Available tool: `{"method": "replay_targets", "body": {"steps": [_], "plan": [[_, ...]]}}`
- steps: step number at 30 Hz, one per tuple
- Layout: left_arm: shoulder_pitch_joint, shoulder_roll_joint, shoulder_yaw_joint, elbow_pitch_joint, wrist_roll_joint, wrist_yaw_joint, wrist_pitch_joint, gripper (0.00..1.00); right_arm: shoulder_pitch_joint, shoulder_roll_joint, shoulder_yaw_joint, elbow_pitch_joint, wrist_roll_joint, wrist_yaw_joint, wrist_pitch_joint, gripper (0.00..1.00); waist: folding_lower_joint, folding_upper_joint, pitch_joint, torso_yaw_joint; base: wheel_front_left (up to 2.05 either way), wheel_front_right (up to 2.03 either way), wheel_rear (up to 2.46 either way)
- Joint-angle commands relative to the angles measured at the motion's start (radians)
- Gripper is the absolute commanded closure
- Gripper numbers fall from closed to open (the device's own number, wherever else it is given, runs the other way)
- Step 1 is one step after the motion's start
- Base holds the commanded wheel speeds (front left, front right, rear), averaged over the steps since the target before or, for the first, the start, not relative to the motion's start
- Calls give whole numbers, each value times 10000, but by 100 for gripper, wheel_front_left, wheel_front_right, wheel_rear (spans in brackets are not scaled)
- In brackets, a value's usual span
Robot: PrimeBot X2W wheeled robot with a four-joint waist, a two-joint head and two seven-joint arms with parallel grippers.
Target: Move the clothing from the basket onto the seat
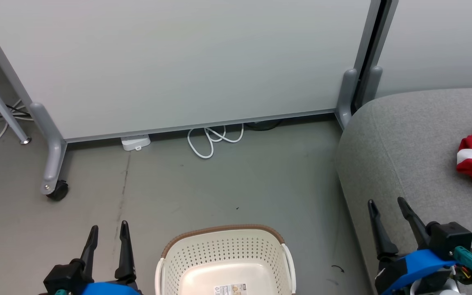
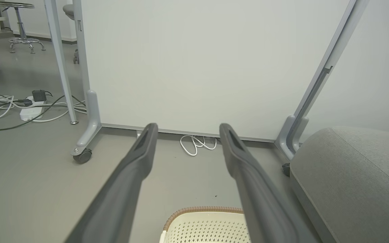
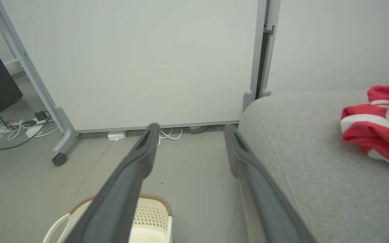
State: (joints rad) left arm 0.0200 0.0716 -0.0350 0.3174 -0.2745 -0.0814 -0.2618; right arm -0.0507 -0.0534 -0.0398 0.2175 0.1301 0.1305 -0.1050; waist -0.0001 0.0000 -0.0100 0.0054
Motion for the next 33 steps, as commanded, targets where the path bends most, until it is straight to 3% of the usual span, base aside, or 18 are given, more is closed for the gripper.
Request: {"method": "replay_targets", "body": {"steps": [1,27,28,33], "plan": [[120,-10,73,-7,-57,-52,-46,0,177,33,26,-88,-68,5,37,0,1,0,-12,4,0,0,0],[78,66,76,104,-312,-124,-46,0,-14,38,276,68,351,5,-83,0,1,0,95,-121,0,0,0],[124,32,37,99,-277,-91,3,100,11,17,278,59,333,0,-33,100,2,0,96,-122,0,0,0],[316,-89,1,538,-319,-88,84,100,185,35,280,538,390,0,5,100,2,0,97,-124,0,0,0]]}}
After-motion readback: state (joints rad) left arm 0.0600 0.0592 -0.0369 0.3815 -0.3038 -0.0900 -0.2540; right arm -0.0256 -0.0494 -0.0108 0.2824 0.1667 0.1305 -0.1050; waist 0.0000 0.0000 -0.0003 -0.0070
